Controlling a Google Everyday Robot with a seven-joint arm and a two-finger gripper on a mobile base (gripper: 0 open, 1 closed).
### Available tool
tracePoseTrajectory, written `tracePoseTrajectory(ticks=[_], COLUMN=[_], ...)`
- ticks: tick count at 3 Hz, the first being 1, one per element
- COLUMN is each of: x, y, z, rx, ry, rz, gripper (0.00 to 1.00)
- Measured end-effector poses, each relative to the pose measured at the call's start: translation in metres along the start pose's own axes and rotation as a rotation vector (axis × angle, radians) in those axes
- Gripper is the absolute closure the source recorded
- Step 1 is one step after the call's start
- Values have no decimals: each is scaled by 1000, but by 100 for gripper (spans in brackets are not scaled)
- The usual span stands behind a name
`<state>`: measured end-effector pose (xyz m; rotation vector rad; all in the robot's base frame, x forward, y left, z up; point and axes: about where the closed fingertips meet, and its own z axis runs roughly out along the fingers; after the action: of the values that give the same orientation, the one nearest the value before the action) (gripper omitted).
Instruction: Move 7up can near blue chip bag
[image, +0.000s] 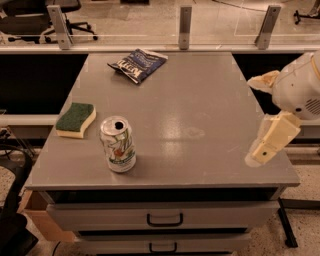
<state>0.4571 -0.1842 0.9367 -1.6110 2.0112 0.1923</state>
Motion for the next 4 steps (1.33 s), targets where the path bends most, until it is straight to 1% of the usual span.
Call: tracePoseTrajectory(ticks=[1,2,3,4], x=[-4,-33,-53,-54], y=[11,28,29,29], z=[73,107,107,107], rx=[-155,-295,-339,-338], ry=[-320,-589,-704,-708], rz=[-6,16,54,54], gripper=[0,0,0,0])
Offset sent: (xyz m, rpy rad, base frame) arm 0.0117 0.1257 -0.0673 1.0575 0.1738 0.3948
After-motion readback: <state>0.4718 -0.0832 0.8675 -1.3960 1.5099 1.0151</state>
